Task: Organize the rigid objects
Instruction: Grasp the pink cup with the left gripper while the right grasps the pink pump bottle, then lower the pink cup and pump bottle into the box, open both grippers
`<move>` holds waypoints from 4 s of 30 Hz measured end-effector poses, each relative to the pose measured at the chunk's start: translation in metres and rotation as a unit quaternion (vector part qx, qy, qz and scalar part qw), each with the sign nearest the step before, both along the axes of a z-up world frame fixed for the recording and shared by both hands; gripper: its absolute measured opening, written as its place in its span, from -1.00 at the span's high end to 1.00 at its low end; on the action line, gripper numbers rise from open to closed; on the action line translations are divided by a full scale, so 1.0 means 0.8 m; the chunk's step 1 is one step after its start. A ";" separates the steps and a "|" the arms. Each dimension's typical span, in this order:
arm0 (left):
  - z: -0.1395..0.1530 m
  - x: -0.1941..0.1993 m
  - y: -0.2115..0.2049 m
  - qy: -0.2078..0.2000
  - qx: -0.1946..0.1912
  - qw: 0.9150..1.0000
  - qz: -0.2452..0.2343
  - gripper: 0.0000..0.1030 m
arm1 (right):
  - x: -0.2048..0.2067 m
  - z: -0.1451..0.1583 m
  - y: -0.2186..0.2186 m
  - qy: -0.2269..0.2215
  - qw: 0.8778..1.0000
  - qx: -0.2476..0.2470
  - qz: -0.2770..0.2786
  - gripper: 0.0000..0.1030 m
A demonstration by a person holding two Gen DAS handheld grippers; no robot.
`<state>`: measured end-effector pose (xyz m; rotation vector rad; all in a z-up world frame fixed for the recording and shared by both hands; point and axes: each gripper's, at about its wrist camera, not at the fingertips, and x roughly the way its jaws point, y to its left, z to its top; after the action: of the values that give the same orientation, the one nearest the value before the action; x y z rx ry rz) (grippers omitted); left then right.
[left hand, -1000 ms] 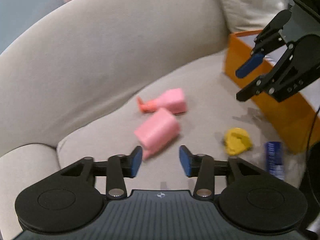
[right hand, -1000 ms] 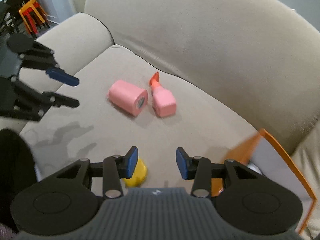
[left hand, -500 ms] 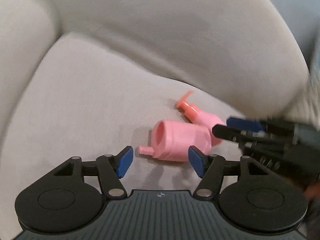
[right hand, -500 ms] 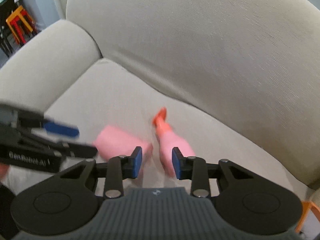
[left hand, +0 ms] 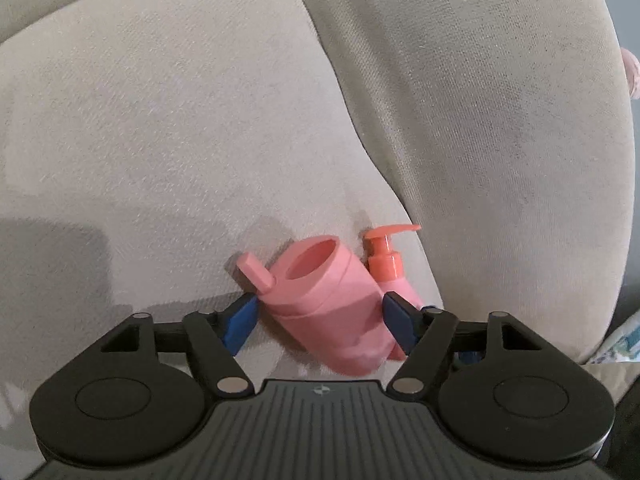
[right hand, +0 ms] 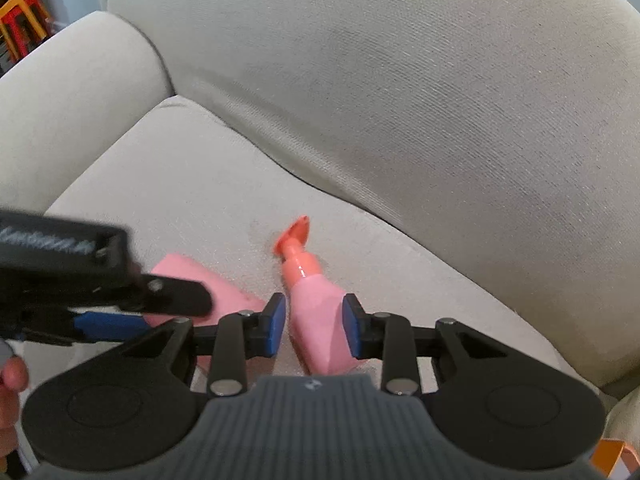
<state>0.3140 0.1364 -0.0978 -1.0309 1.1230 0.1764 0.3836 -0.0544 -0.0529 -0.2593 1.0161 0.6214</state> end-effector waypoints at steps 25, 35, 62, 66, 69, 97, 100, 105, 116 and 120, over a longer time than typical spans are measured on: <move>0.063 0.006 -0.027 -0.118 0.344 0.880 -0.307 -0.44 | 0.038 -0.009 0.038 -0.006 0.997 -0.013 0.070 0.27; 0.066 -0.040 -0.041 -0.151 0.370 0.851 -0.342 -0.39 | 0.039 -0.025 0.060 -0.012 0.997 -0.044 0.062 0.51; 0.191 -0.111 -0.159 -0.287 0.303 0.815 -0.401 -0.29 | -0.125 0.133 -0.189 -0.051 0.979 0.163 -0.108 0.54; 0.211 -0.123 -0.228 -0.324 0.291 0.776 -0.457 -0.29 | -0.153 0.162 -0.264 -0.043 0.980 0.146 -0.130 0.53; 0.204 -0.131 -0.281 -0.336 0.284 0.746 -0.500 -0.29 | -0.175 0.156 -0.301 -0.028 0.983 0.113 -0.141 0.53; 0.082 -0.144 -0.464 -0.251 0.270 0.643 -0.671 -0.30 | -0.231 0.007 -0.406 0.027 0.995 -0.100 -0.008 0.87; 0.077 -0.147 -0.466 -0.246 0.270 0.640 -0.676 -0.30 | -0.233 0.012 -0.408 0.031 0.994 -0.102 0.008 0.79; 0.072 -0.153 -0.468 -0.239 0.276 0.630 -0.685 -0.30 | -0.243 0.024 -0.400 0.021 0.991 -0.116 0.061 0.28; 0.067 -0.155 -0.464 -0.239 0.268 0.637 -0.682 -0.30 | -0.208 0.002 -0.400 0.074 0.992 -0.076 -0.062 0.20; 0.059 -0.152 -0.469 -0.238 0.267 0.631 -0.689 -0.30 | -0.214 0.002 -0.395 0.055 0.992 -0.112 -0.035 0.35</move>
<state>0.1923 -0.2387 -0.0504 0.4999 0.9797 -0.9175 0.2127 -0.3701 -0.0510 -0.3873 1.1992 0.4611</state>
